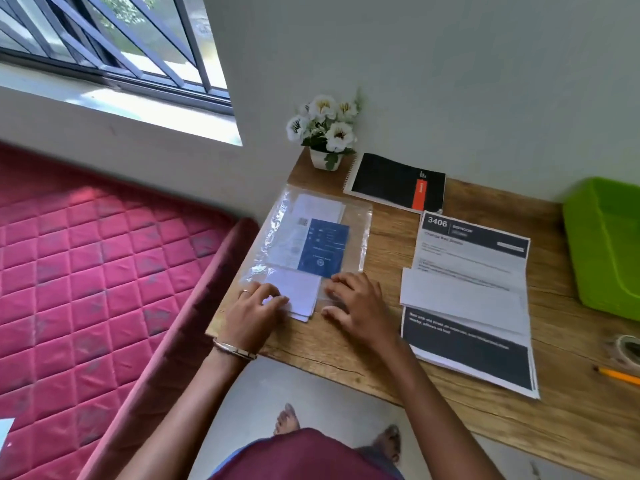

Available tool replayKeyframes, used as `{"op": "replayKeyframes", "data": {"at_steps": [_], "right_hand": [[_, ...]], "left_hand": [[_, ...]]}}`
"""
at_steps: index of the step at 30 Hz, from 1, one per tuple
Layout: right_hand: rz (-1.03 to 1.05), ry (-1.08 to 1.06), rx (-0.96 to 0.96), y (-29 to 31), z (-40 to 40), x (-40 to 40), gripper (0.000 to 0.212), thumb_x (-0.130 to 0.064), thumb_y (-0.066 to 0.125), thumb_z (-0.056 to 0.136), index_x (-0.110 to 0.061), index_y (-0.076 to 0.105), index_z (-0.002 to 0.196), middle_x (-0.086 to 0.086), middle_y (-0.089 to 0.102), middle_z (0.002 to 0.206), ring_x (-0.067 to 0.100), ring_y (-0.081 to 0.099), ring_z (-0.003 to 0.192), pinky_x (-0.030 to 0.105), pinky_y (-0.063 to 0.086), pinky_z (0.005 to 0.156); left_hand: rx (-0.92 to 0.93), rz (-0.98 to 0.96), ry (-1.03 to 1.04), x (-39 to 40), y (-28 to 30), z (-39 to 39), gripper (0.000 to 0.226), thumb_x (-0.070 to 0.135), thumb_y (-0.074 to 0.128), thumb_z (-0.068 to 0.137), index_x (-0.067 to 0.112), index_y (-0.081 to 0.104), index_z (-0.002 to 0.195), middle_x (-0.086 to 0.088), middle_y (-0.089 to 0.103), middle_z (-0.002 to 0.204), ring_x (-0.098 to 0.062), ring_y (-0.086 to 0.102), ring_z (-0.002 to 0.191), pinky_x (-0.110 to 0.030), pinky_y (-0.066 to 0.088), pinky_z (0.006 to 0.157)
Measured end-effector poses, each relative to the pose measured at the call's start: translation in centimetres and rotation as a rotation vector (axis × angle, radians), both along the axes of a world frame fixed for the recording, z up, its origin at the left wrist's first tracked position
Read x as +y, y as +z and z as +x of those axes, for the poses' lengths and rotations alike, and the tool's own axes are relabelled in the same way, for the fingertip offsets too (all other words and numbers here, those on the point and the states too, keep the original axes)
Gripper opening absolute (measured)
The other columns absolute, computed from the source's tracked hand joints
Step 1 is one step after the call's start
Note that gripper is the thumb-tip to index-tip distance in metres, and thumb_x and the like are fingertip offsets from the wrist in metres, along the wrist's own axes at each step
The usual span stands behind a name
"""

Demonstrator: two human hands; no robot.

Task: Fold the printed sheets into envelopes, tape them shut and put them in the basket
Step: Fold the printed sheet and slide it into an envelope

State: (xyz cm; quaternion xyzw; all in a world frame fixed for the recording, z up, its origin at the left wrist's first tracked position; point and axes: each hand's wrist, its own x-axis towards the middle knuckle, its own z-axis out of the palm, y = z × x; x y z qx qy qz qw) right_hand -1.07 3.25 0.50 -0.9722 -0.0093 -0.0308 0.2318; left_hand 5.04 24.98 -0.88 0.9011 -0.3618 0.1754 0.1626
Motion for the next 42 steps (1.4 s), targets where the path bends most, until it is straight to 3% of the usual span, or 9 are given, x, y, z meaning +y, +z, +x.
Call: {"op": "replayKeyframes", "data": {"at_steps": [3,12,20,24,33,42], "right_hand": [[0.001,-0.023,0.001,-0.3,-0.2,0.1,0.041,-0.037,0.063,0.087,-0.019,0.06,0.123,0.0,0.053,0.133,0.021,0.043,0.124,0.039,0.03,0.101],[0.056,-0.107,-0.004,-0.8,-0.3,0.4,0.033,-0.033,0.058,0.091,-0.02,0.063,0.121,-0.003,0.059,0.13,0.02,0.045,0.126,0.042,0.03,0.104],[0.073,-0.137,-0.041,-1.0,-0.3,0.7,0.029,-0.032,0.058,0.091,-0.017,0.066,0.114,-0.002,0.063,0.123,0.022,0.05,0.118,0.039,0.033,0.097],[0.086,-0.146,-0.066,-1.2,-0.5,0.7,0.029,-0.034,0.056,0.092,-0.018,0.067,0.113,-0.003,0.064,0.12,0.021,0.05,0.114,0.036,0.031,0.095],[0.094,-0.15,-0.063,-1.3,-0.8,1.0,0.044,-0.048,0.04,0.092,-0.02,0.065,0.115,-0.005,0.062,0.121,0.017,0.047,0.116,0.031,0.024,0.093],[0.124,-0.15,-0.048,-1.3,-1.0,0.9,0.03,-0.035,0.052,0.094,-0.021,0.062,0.119,-0.007,0.059,0.125,0.015,0.044,0.119,0.032,0.023,0.097]], "left_hand": [[-0.062,0.048,-0.126,0.4,-0.8,1.0,0.012,0.023,0.063,0.075,0.024,0.065,0.086,0.003,0.062,0.082,-0.022,0.055,0.071,-0.035,0.041,0.064],[-0.182,0.144,-0.362,0.6,-0.1,3.0,0.006,0.02,0.063,0.081,0.021,0.068,0.083,0.003,0.061,0.076,-0.019,0.055,0.066,-0.032,0.033,0.065],[-0.26,0.183,-0.347,-0.2,1.0,2.8,0.013,0.008,0.054,0.086,0.015,0.06,0.076,-0.001,0.052,0.069,-0.024,0.051,0.061,-0.035,0.042,0.063],[-0.232,0.122,-0.295,-1.1,3.8,2.5,0.016,0.012,0.052,0.083,0.016,0.055,0.068,-0.001,0.05,0.065,-0.024,0.051,0.06,-0.036,0.044,0.063],[-0.071,-0.005,-0.389,-2.8,13.7,4.6,0.02,0.018,0.047,0.087,0.01,0.062,0.076,-0.003,0.059,0.067,-0.024,0.052,0.047,-0.03,0.042,0.048],[-0.208,-0.125,-0.294,-3.9,21.4,8.0,0.025,0.031,0.045,0.096,0.016,0.065,0.094,0.0,0.067,0.087,-0.025,0.063,0.07,-0.031,0.038,0.069]]}}
